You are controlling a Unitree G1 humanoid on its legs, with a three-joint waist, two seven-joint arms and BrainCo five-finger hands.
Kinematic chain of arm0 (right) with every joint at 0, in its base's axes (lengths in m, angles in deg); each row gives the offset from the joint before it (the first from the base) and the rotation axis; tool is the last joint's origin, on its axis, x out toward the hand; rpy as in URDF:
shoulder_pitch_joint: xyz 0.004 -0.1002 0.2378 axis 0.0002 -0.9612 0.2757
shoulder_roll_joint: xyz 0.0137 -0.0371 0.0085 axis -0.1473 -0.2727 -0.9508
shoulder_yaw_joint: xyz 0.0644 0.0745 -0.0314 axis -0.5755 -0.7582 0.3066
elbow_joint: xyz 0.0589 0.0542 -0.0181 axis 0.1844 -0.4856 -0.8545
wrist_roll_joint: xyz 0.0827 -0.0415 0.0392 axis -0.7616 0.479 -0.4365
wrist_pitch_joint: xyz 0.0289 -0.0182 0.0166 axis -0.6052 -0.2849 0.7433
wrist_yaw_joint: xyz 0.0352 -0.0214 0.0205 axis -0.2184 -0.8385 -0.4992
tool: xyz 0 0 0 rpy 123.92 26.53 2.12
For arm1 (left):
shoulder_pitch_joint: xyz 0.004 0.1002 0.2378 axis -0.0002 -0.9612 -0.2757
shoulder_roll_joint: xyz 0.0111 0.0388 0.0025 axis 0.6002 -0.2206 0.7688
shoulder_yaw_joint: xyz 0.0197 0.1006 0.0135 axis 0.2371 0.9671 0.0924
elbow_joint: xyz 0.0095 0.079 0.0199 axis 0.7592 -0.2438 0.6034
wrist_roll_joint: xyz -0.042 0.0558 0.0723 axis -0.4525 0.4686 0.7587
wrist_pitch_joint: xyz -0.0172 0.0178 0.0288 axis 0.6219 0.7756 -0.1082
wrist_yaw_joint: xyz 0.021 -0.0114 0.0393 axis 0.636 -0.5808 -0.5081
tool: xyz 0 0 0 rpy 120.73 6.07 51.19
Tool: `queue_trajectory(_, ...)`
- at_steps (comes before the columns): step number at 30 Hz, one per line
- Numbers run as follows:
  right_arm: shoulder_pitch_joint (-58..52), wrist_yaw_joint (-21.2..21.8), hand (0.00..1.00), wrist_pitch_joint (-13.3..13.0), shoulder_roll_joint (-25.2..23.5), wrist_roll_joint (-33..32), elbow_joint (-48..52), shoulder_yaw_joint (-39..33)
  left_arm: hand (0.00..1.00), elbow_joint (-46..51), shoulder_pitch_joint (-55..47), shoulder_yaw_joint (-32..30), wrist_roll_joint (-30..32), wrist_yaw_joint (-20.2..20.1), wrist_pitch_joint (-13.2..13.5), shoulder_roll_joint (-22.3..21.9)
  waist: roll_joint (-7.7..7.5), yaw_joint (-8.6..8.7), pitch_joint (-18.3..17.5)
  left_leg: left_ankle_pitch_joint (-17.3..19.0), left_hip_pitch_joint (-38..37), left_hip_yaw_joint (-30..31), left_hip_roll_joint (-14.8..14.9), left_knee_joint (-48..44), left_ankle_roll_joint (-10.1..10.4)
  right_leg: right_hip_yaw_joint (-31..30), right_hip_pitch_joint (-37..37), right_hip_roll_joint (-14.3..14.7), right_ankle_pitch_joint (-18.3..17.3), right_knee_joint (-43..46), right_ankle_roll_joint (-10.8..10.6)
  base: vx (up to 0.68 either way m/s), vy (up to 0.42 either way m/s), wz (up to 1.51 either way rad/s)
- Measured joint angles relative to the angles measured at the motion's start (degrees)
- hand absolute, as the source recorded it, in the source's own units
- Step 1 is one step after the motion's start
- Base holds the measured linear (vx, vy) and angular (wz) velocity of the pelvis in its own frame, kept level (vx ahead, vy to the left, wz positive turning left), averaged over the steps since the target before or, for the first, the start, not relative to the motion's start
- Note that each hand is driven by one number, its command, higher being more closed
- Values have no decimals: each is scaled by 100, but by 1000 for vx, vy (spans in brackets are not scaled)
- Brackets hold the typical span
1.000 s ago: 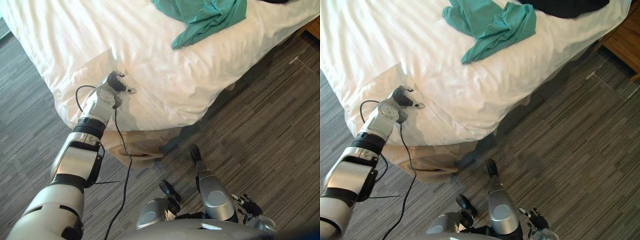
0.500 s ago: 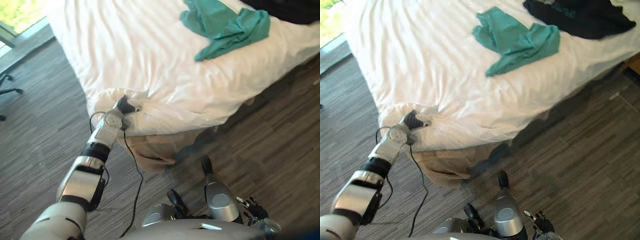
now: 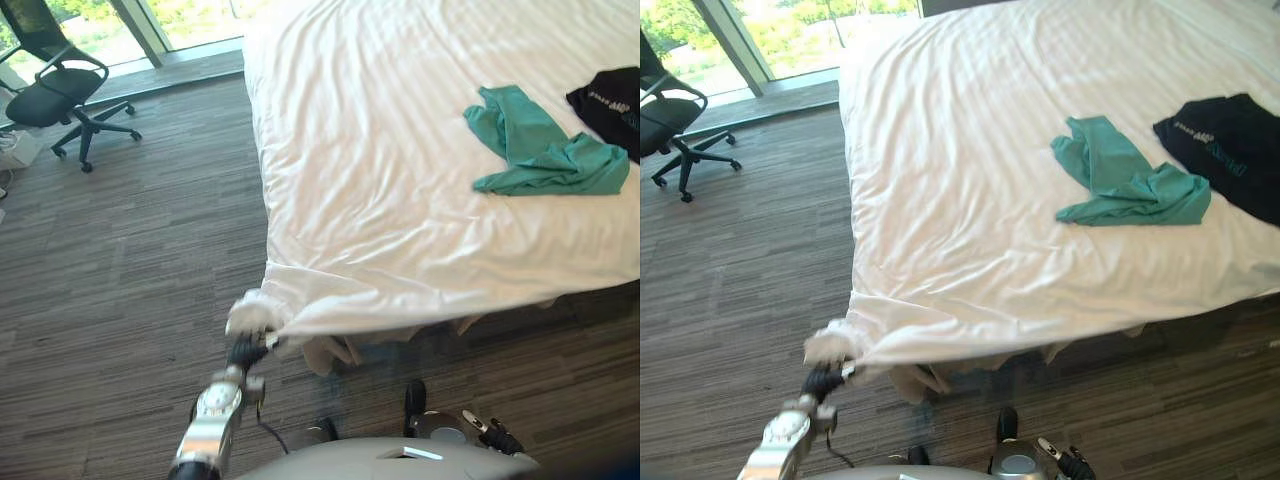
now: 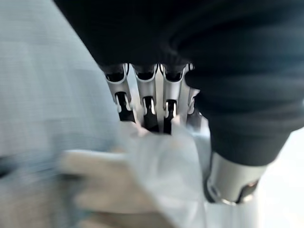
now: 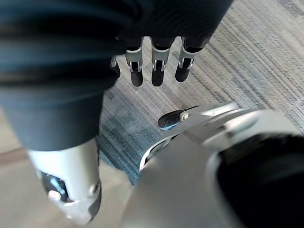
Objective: Tidy the bed and pick cloth on bed and put in laundry
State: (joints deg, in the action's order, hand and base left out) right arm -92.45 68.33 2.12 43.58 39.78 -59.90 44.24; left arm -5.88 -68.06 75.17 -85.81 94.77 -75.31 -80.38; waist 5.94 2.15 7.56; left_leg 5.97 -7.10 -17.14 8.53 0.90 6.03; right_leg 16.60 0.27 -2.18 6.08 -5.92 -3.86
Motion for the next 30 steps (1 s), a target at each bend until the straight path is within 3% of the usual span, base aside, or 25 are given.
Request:
queue_trajectory(5,54,-196,0,369,-14,-276,-298,-193,0,-1883,-13,-1055,60,433,-417,-176,-80,-22,-111,23,-196,66,0,6,13,89,204,15,-25,-4,-35,29,15,8)
queue_trajectory(9,144,-1057,0,815,-121,-1525,-599,-896,0,-2987,-133,-2307,1223,373,-793,-269,-126,-50,-171,70,-272,34,19,-10,2,31,259,4,-36,-6,-46,-21,7,-6)
queue_trajectory(11,173,-1464,0,885,-136,-1750,-649,-1233,0,-3079,-216,-2617,1412,364,-928,-297,-139,-62,-179,104,-322,-54,30,-18,14,-29,301,15,-45,-6,-35,-44,10,-20)
queue_trajectory(14,238,-2041,0,670,-49,-1756,-610,-1863,0,-3106,-126,-2826,1397,254,-814,-292,-156,-85,-208,187,-387,-126,33,-26,57,-68,325,15,-114,-6,58,-45,7,-8)
queue_trajectory(16,301,-2261,0,322,104,-1735,-424,-2028,0,-3007,41,-2705,1288,145,-547,-295,-136,-88,-219,211,-379,-130,18,-25,18,-70,317,2,-150,-6,90,-7,5,-3)
queue_trajectory(20,735,-2316,0,-198,758,-1301,763,-1704,0,-2218,300,-1628,618,138,11,-227,-144,-51,-223,205,-249,-133,10,-39,24,-56,201,-4,-194,-5,172,0,2,-4)
queue_trajectory(21,943,-2186,100,-316,1047,-1149,1328,-1438,0,-1815,340,-1253,398,131,143,-197,-150,-21,-220,192,-154,-128,11,-59,39,-35,126,-10,-190,-4,178,0,0,0)
queue_trajectory(23,1297,-1911,100,-423,1517,-1002,2076,-983,0,-1417,436,-859,193,90,226,-136,-155,-4,-219,110,-95,-101,27,-88,15,-6,73,2,-131,-2,102,59,-7,4)
queue_trajectory(25,1808,-1319,100,-611,2000,-723,2739,-320,0,-1219,537,-621,27,-45,250,-109,-169,-7,-223,86,-109,-88,52,-98,40,40,72,44,-26,3,5,104,1,5)
queue_trajectory(29,2493,-346,100,-897,2204,-472,3204,951,0,-1183,538,-282,-222,-96,282,-106,-341,-76,-225,-48,-117,-2,58,-98,57,169,138,44,-21,33,2,70,-6,12)
queue_trajectory(30,2715,-37,100,-1028,2205,-389,3250,1386,0,-1182,543,-164,-236,-93,303,-107,-393,-161,-212,-103,-144,76,42,-95,49,227,201,22,-19,32,3,23,6,21)
